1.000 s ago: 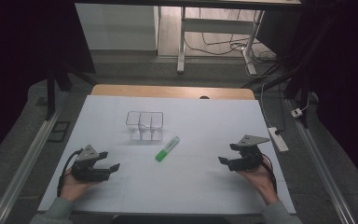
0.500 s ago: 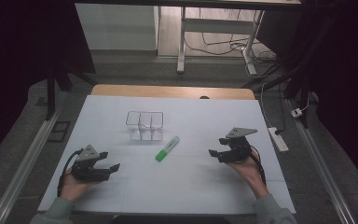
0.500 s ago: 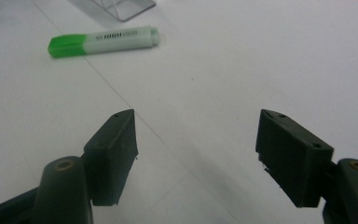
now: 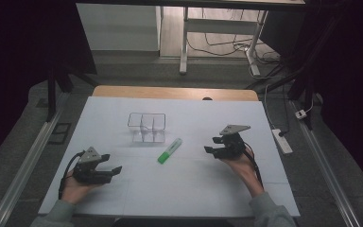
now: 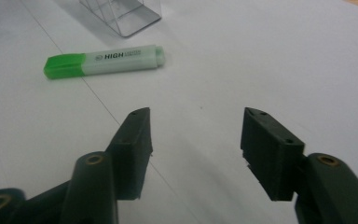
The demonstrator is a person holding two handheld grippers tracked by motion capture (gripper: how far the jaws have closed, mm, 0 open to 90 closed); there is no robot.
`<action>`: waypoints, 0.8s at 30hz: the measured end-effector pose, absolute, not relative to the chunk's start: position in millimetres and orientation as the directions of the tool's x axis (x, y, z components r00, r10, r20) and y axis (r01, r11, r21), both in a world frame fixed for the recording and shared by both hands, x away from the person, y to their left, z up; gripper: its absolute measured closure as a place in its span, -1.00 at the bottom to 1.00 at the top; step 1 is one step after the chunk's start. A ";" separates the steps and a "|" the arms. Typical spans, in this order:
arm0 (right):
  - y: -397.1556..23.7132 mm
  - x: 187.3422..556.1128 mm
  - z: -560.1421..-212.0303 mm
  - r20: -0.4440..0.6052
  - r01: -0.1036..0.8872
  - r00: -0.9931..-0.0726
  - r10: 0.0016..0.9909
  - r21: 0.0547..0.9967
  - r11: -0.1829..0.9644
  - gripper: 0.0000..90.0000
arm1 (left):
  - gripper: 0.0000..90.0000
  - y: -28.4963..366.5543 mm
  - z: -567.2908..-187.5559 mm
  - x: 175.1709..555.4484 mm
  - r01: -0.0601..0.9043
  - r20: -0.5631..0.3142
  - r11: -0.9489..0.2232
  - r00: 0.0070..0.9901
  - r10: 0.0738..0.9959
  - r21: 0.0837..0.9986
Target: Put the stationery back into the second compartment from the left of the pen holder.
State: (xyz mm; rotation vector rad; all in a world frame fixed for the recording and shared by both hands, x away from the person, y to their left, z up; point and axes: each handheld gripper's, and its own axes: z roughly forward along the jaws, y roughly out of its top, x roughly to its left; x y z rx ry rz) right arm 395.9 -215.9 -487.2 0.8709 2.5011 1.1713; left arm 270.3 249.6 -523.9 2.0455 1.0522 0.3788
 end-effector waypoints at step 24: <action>-156.7 428.7 -498.1 0.033 0.385 -0.836 0.548 0.747 0.542 0.97 | -0.40 247.6 -525.2 271.0 0.554 -0.081 -0.357 0.615 0.785 0.752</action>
